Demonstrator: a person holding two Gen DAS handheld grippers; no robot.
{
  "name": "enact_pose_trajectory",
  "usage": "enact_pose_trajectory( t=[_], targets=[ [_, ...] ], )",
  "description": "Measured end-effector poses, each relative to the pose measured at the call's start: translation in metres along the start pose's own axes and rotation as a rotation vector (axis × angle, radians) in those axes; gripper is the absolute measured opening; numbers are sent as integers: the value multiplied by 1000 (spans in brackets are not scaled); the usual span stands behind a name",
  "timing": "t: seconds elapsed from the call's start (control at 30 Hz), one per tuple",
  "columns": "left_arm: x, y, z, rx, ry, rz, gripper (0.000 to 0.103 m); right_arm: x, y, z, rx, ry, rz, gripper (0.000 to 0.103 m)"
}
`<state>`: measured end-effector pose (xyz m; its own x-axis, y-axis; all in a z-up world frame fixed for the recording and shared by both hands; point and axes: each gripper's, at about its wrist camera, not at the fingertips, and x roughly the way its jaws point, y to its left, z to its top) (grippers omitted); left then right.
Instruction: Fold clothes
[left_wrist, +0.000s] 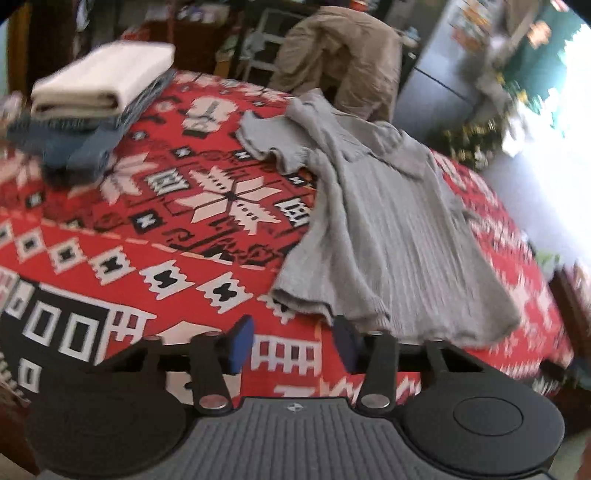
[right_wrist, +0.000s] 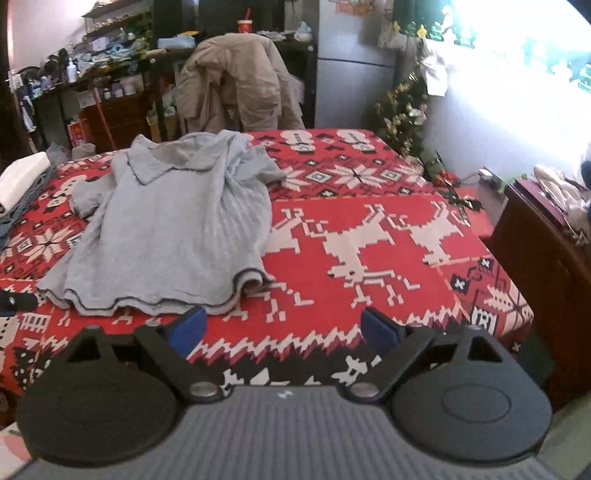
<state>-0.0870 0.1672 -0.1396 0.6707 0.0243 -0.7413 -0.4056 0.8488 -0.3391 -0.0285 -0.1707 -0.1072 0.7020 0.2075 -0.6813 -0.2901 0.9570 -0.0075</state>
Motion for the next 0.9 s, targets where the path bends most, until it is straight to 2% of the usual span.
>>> enact_pose_trajectory(
  t=[0.03,0.1,0.2,0.37,0.6,0.77,0.9],
  targets=[
    [3,5,3,-35,6,-8,27,0,0,0,-2,2,-10,85],
    [9,11,8,-76,16,-16,11,1,0,0,-7,5,-30,78],
    [14,14,14,-85,10,-16,10,-1,-3,-1,2,11,-54,73],
    [21,10,22,-54,-18,13,10,-1,-12,-1,42,29,-46,72],
    [28,-6,23,63,-31,51,10,1,-16,-2,74,53,-75,72],
    [27,-23,10,201,-57,92,15,1,-15,-2,73,60,-73,72],
    [28,-27,6,225,-77,105,15,2,-11,-1,62,60,-67,72]
  ],
)
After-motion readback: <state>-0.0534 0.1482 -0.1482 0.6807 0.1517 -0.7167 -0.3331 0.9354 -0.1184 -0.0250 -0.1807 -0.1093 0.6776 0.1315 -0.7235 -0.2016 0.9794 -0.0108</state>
